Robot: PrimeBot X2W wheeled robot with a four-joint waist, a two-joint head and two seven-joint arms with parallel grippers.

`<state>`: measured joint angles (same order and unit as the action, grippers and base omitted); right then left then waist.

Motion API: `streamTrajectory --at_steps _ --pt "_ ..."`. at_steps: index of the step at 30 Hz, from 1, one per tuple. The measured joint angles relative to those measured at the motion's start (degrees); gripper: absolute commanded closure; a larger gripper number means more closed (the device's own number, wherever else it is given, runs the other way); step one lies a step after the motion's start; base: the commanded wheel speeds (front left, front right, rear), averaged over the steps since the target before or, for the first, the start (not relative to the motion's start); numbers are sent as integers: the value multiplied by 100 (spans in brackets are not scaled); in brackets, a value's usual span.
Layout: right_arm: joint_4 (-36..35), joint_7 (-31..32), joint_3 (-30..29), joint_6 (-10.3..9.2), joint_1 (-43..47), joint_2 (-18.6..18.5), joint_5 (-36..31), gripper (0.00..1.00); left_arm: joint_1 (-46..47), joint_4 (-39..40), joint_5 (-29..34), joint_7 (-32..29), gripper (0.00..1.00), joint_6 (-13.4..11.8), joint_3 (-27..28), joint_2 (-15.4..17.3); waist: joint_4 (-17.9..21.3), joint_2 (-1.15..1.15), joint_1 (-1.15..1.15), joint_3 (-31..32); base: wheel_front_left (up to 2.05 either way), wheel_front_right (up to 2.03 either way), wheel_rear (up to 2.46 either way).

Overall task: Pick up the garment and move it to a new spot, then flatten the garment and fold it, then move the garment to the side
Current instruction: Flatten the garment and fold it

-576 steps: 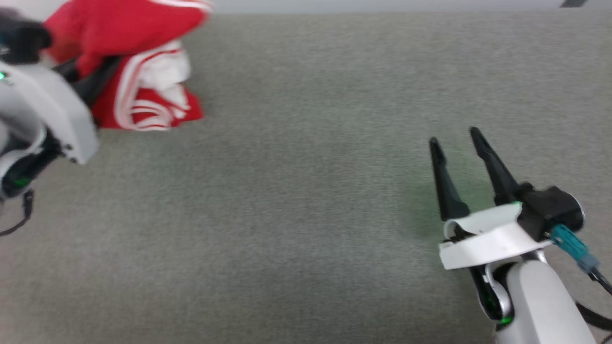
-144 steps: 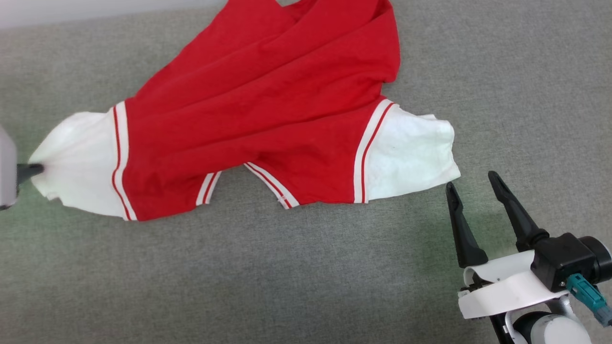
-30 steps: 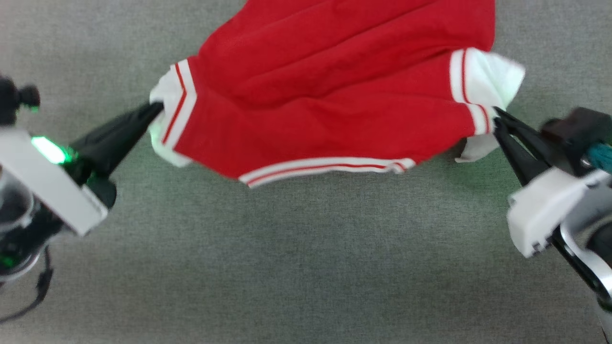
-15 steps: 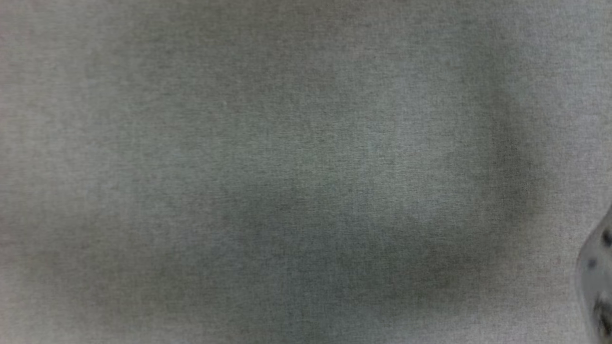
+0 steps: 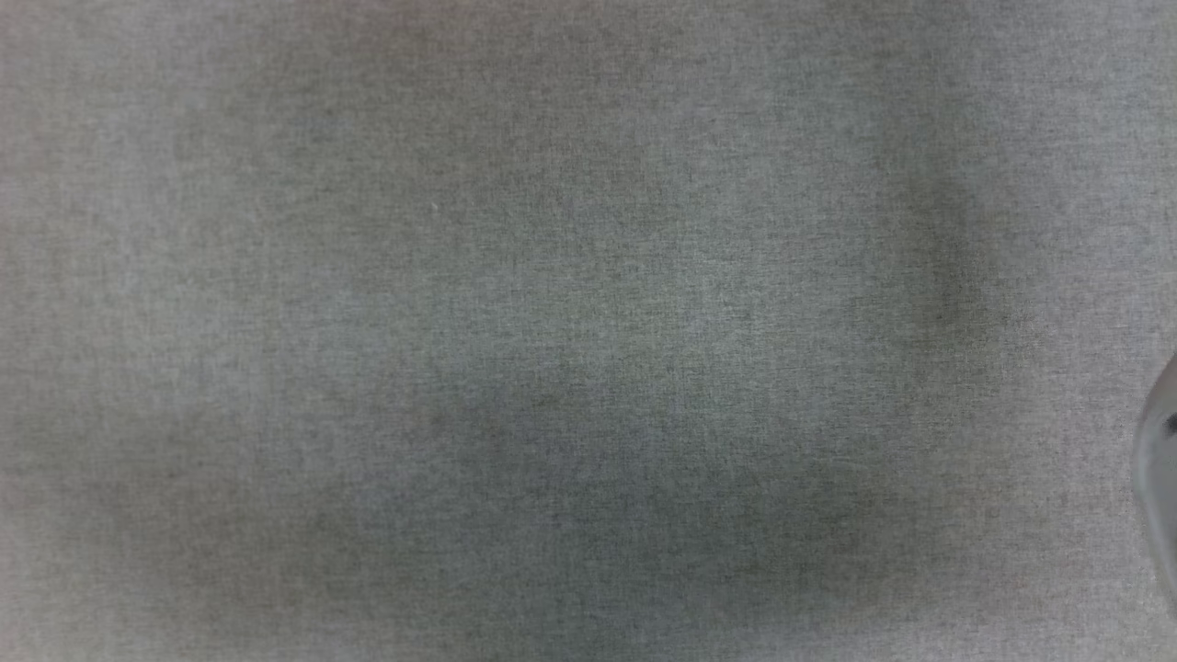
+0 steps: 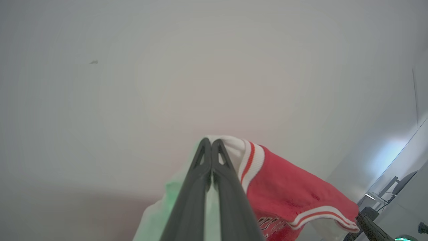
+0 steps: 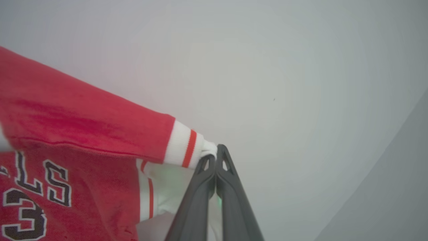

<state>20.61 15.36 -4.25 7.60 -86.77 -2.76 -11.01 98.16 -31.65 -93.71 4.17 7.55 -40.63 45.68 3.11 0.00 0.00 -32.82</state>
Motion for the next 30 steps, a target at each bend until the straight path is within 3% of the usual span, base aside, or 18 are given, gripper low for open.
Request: streamTrajectory --at_steps 5,10,17,21,30 --pt "-382 201 500 -1 1061 -99 58 100 -1393 781 -308 -380 100 -1 -59 470 -31 0 0 81 0 0 0" --pt "-1433 970 1057 -4 2538 -599 694 100 -2832 1711 -476 -601 100 -2 -110 873 -61 0 0 192 0 0 0" --pt "-3375 2398 1145 -4 4907 -1109 1688 100 -4888 2710 -588 -680 100 -2 -153 1311 -119 0 0 515 0 0 0" --pt "-4230 3022 1089 -4 6059 -1215 2167 100 -5967 3187 -498 -560 100 -2 -201 1503 -142 0 0 735 0 0 0" --pt "-5556 3772 1176 -5 8275 -1274 2501 100 -7483 4009 25 -268 100 -2 -413 1946 -211 0 0 1048 0 0 0"
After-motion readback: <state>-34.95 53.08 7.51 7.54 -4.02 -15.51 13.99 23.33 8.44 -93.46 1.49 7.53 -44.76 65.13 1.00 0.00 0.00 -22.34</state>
